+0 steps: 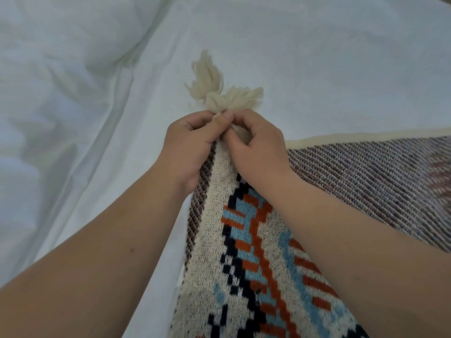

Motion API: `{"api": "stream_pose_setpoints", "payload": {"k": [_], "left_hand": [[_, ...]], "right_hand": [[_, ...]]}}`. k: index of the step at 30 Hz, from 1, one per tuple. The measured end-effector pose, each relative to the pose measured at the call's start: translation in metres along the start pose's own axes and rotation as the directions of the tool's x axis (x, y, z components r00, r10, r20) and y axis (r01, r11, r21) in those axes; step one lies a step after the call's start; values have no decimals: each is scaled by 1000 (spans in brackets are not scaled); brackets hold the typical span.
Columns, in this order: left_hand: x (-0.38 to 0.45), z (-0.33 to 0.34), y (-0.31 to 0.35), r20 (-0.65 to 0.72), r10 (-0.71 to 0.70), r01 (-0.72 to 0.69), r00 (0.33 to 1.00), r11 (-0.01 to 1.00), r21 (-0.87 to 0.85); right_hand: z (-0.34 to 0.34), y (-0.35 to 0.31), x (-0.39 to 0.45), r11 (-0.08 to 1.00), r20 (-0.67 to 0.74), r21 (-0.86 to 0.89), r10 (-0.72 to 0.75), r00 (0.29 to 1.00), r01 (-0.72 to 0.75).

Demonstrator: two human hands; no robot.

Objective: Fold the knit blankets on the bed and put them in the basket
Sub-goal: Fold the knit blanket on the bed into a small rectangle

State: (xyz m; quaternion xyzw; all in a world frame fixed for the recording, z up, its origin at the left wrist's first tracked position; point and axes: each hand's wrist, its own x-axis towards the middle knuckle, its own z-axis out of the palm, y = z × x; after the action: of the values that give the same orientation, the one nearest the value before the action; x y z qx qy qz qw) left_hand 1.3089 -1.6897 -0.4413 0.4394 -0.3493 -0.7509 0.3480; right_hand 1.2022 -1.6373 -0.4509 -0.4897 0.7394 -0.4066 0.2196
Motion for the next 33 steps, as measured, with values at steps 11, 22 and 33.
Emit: {"api": "stream_pose_setpoints", "payload": {"k": [11, 22, 33], "left_hand": [[-3, -11, -10, -150, 132, -82, 980, 949, 303], [6, -6, 19, 121, -168, 174, 978, 984, -41], [0, -25, 17, -18, 105, -97, 994, 965, 243]], "right_hand": [[9, 3, -18, 880, -28, -472, -86, 996, 63], [3, -18, 8, 992, 46, 28, 121, 992, -122], [9, -14, 11, 982, 122, 126, 124, 985, -139]]}}
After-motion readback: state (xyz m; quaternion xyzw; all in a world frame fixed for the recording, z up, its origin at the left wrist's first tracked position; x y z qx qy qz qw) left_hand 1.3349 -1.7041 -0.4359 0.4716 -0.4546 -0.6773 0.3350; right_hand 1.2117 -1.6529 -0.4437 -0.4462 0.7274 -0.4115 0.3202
